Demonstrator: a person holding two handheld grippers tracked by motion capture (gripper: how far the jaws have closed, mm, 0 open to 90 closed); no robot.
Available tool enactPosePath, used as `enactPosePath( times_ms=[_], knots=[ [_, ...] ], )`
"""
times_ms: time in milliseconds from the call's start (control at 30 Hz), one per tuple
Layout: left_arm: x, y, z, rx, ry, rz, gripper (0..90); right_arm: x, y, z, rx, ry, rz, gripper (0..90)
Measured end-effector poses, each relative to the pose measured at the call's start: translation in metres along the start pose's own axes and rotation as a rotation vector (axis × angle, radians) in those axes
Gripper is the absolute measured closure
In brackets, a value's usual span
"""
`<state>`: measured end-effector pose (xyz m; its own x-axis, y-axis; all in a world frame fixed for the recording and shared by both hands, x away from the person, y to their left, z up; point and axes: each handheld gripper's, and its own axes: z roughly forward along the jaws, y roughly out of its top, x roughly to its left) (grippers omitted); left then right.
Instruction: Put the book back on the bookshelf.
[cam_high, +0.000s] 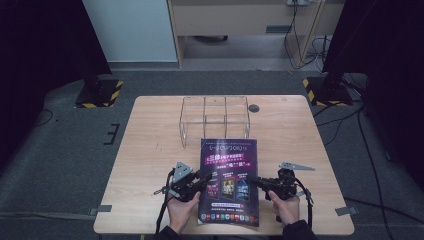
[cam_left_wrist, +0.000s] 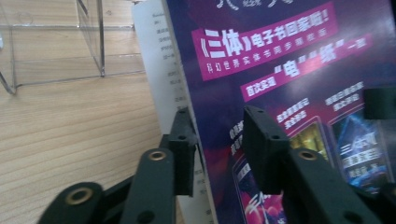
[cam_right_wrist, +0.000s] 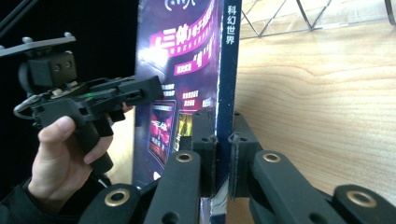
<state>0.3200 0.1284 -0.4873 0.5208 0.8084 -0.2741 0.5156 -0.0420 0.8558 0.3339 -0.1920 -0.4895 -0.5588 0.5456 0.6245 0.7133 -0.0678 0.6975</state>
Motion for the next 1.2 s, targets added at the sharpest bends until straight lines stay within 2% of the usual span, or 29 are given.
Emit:
enactPosePath(
  times_ms=[333,433,500,633,667,700,867,933,967,1033,1200],
  knots=[
    [0.008,-0.003,0.002,0.052,0.013,0.010,47.6,0.012,0.004,-0.002,-0.002,-0.009,-0.068,84.5],
    [0.013,-0.004,-0.003,0.044,0.015,0.004,47.0,0.015,0.004,-0.003,-0.002,-0.016,-0.088,84.5],
    [0.019,-0.003,-0.010,0.036,0.030,0.000,43.1,0.017,0.004,-0.004,-0.001,-0.042,-0.100,84.5],
    [0.027,-0.005,-0.016,0.054,0.060,-0.009,35.8,0.019,0.007,-0.006,-0.014,-0.031,-0.102,84.5],
    [0.032,-0.007,-0.018,0.072,0.070,-0.016,35.8,0.021,0.008,-0.007,-0.021,-0.030,-0.109,84.5],
    [0.039,-0.011,-0.022,0.096,0.095,-0.029,31.1,0.026,0.010,-0.008,-0.033,-0.036,-0.123,84.5],
    [0.058,-0.020,-0.033,0.126,0.180,-0.028,27.4,0.034,0.013,-0.010,-0.054,-0.051,-0.145,84.5],
    [0.063,-0.022,-0.036,0.137,0.209,-0.014,27.0,0.038,0.016,-0.012,-0.062,-0.047,-0.149,84.5],
    [0.063,-0.022,-0.036,0.137,0.209,-0.014,26.9,0.039,0.017,-0.012,-0.068,-0.050,-0.159,84.5],
    [0.068,-0.026,-0.038,0.167,0.239,0.013,25.9,0.042,0.020,-0.014,-0.079,-0.057,-0.174,84.6],
    [0.075,-0.030,-0.039,0.182,0.319,0.071,22.8,0.049,0.028,-0.018,-0.114,-0.069,-0.196,84.5]
  ],
)
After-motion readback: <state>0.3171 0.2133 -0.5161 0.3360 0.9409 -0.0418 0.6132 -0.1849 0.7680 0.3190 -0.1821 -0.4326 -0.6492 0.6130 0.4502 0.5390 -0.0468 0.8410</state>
